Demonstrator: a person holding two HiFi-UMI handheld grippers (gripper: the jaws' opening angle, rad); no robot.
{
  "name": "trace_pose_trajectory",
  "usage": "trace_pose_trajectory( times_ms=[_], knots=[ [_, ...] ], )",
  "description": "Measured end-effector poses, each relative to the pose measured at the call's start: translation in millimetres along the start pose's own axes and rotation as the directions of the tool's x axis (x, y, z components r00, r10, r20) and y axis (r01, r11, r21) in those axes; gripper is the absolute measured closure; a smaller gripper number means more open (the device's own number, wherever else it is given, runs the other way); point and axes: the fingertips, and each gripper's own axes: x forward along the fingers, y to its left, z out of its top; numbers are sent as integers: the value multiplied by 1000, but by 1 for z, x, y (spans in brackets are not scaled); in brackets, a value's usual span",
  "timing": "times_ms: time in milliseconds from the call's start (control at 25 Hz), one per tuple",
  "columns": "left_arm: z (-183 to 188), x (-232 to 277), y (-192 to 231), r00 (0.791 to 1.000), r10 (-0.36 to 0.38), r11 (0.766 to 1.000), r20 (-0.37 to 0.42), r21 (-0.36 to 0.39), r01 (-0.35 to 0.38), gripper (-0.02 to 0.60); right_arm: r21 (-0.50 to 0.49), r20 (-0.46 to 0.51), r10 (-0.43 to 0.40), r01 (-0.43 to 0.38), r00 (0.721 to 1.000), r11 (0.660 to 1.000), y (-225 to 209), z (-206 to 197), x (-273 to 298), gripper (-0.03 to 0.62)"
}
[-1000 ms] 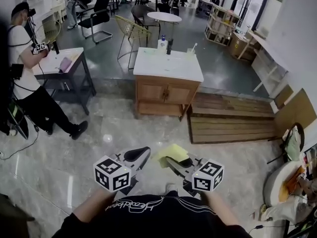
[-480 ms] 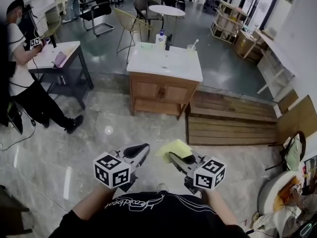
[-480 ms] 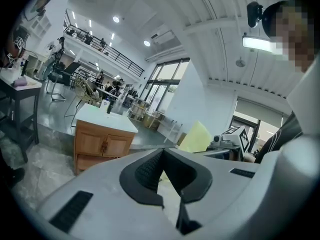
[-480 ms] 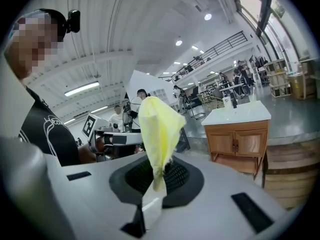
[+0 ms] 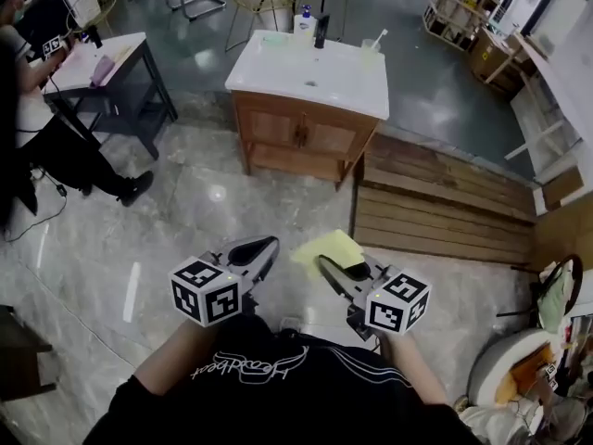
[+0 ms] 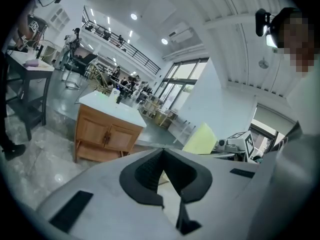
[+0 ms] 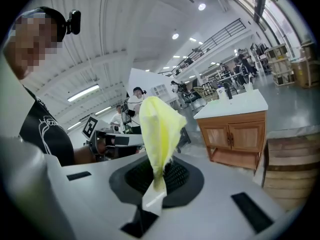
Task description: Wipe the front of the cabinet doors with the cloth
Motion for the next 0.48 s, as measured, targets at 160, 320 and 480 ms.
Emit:
trace_pose_trajectory(
  times_ms=[160,320,480],
  knots=[
    [-9,8,22,998,59,998,-18,-31,-60,575,28,-28,39,-39,999,999,-18,-8,18,554],
    [-4,10,59,996,89,994,-12,-69,-89,575,47,-80,55,-51,995,998,-36,-12,55,554],
    [14,19,115,995,96,991,-14,-94,-97,575,42,-103,40,-36,994,998,-58,2,107,554]
  ],
)
